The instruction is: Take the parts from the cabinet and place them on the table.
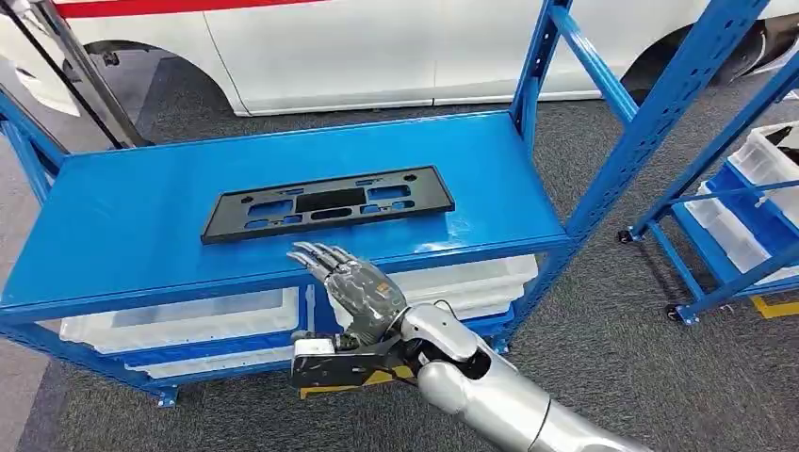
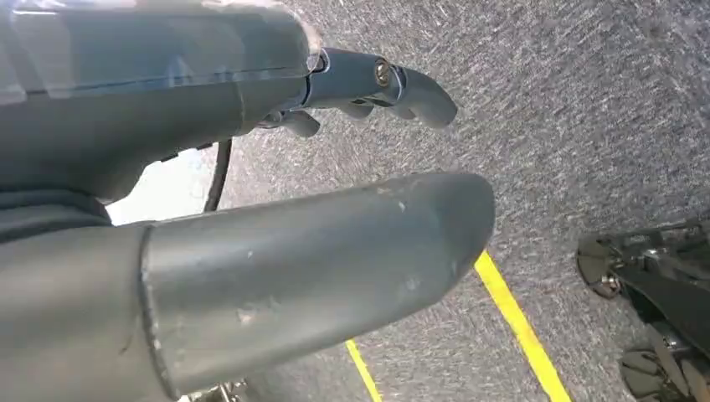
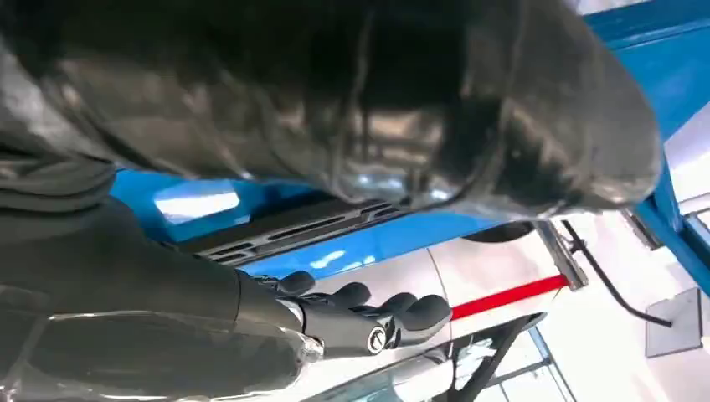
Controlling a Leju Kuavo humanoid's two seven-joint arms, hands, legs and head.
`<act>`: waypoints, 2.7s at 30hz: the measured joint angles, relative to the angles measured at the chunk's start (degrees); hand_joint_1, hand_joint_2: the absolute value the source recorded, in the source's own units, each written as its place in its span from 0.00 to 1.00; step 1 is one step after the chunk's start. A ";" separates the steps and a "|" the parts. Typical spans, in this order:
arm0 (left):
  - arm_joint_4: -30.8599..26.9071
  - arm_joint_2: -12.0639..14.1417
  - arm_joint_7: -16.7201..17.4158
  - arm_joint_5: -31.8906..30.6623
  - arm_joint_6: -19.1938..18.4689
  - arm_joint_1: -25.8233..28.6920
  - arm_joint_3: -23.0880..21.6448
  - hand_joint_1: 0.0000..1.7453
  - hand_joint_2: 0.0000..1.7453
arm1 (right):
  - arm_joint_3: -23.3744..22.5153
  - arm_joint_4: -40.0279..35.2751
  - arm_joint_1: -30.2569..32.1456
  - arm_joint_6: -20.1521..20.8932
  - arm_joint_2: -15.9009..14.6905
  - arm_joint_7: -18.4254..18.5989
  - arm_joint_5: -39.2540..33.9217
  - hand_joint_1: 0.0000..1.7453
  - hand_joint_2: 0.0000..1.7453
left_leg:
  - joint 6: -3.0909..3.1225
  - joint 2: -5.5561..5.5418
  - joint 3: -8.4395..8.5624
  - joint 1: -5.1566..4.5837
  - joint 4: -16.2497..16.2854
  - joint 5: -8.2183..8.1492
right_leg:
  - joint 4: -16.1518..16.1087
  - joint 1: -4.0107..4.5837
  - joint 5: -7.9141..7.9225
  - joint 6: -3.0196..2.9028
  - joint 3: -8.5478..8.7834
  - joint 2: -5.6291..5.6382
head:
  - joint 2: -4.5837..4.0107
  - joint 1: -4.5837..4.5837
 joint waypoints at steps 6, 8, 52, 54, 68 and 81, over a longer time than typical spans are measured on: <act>0.00 -0.04 0.39 0.00 -0.24 0.03 -0.07 0.00 0.00 | 0.46 0.11 -0.22 0.19 0.17 0.09 0.02 0.00 0.00 | 0.16 -0.02 -0.18 -0.13 0.37 -0.11 | -0.09 -0.25 0.09 0.15 -0.01 -0.02 | 0.00 0.00; 0.00 -0.04 0.39 0.00 -0.24 0.04 -0.07 0.00 0.00 | 0.72 0.24 -0.31 0.22 0.20 0.09 0.02 0.00 0.00 | 0.24 -0.02 -0.28 -0.14 0.51 -0.15 | -0.10 -0.28 0.13 0.22 -0.03 -0.02 | 0.00 0.00; 0.07 -0.59 0.85 0.33 -0.76 0.65 -0.15 0.00 0.00 | 1.11 0.79 -0.52 0.63 0.83 0.46 0.09 0.00 0.00 | 1.21 1.43 0.86 0.14 0.95 -1.64 | 10.44 0.53 0.74 -0.81 -8.19 -0.98 | 0.00 -0.11; 0.07 -0.74 0.85 0.33 -0.76 0.64 -0.15 0.00 0.00 | 1.11 0.81 -0.54 0.66 0.81 0.46 0.09 0.00 0.00 | 1.09 1.24 1.64 -0.07 0.70 -2.50 | 4.37 1.17 3.85 -2.51 -5.66 -0.78 | 0.00 -0.13; 0.09 -0.92 1.01 0.59 -0.37 0.45 -0.17 0.00 0.00 | 1.20 0.31 -0.22 1.18 1.09 1.42 0.09 0.00 0.00 | -1.99 2.01 -7.52 1.05 16.37 -7.90 | -1.64 0.36 1.73 -2.78 -0.50 -1.17 | 0.00 -0.11; 0.11 -1.05 -0.07 1.84 0.02 0.84 -0.15 0.00 0.00 | 1.22 0.48 -0.20 -5.67 0.33 6.65 11.74 0.00 1.00 | -1.68 1.49 -3.60 1.82 2.33 0.48 | 0.33 0.04 -1.26 -2.06 0.99 -0.77 | 0.00 -0.37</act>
